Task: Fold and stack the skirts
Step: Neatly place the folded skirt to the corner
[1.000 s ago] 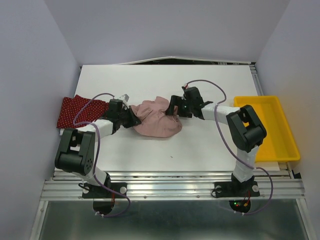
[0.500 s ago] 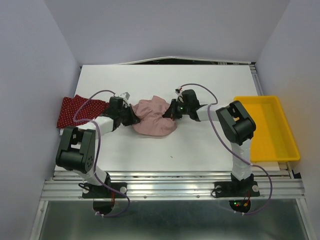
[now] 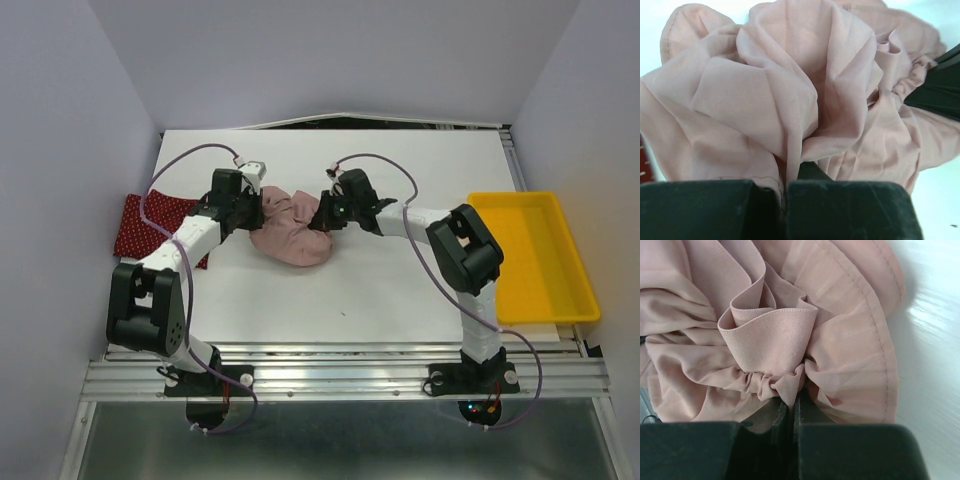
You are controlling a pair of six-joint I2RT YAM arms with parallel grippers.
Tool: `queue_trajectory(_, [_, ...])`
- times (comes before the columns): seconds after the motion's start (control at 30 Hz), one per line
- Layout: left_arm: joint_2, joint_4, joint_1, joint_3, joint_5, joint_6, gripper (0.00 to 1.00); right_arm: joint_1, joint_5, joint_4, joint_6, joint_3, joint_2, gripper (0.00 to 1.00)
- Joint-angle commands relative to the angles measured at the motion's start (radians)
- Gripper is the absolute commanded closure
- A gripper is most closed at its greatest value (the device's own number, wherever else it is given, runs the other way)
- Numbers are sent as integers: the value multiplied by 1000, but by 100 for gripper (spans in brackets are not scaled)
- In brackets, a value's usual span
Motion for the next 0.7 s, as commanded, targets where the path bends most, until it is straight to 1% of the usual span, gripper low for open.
queue_trajectory(0.0, [-72, -26, 12, 31, -79, 157, 100, 35, 83, -33, -17, 130, 24, 99])
queue_trajectory(0.03, [-78, -26, 12, 29, -88, 157, 100, 35, 96, -39, -15, 130, 24, 99])
queue_trajectory(0.13, [-96, -15, 14, 28, -122, 203, 100, 57, 122, -62, -29, 202, 47, 99])
queue_trajectory(0.27, [-118, 1, 22, 44, -152, 284, 100, 67, 139, -62, -43, 251, 49, 99])
queue_trajectory(0.37, [-139, 20, 23, 67, -168, 318, 100, 78, 151, -34, -52, 268, 46, 99])
queue_trajectory(0.57, [-176, 46, 40, 117, -201, 387, 100, 96, 192, 35, -59, 363, 69, 99])
queue_trajectory(0.67, [-192, 55, 81, 144, -208, 404, 100, 118, 205, 87, -67, 432, 99, 99])
